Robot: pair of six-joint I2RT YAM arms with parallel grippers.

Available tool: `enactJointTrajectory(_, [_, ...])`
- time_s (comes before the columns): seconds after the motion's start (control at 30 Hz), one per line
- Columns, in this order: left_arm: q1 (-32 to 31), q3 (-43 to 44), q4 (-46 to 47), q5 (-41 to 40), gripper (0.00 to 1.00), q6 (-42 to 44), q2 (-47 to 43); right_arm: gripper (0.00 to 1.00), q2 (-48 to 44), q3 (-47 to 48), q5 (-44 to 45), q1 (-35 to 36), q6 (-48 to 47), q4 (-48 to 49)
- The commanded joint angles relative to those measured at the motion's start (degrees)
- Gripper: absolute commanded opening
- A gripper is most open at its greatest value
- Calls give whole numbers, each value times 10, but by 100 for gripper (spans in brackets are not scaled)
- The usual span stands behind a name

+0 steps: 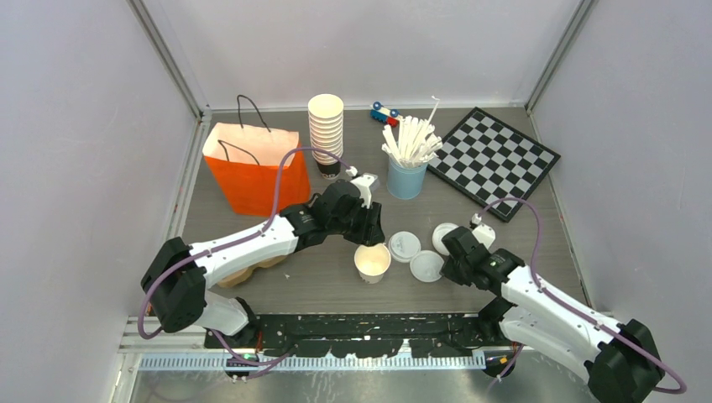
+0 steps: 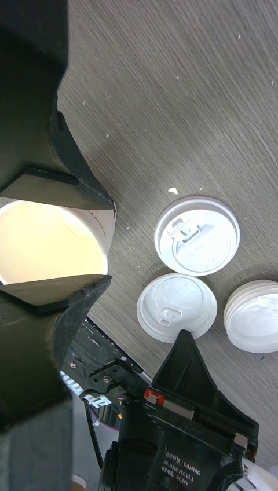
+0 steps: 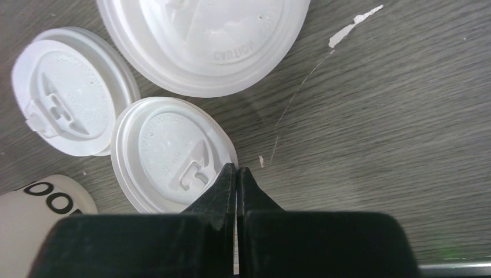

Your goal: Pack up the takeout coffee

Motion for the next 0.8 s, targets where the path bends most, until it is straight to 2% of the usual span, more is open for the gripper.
enactJointTrajectory(0.0, [-3,7,23,-2,47,2,-3,0,-37,3,12,3,4,4])
enactJointTrajectory(0.2, [-3,13,21,-4,47,2,5,0,-87,58,15,3,1,-56])
enactJointTrajectory(0.37, [-10,31,19,-18,50,1,27,0,-100,103,93,2,-13,-98])
enactJointTrajectory(0.57, [-19,74,12,-36,52,2,93,0,-42,124,212,-1,-22,-99])
enactJointTrajectory(0.77, [-28,124,1,-43,56,12,169,0,26,133,232,-26,-51,-55])
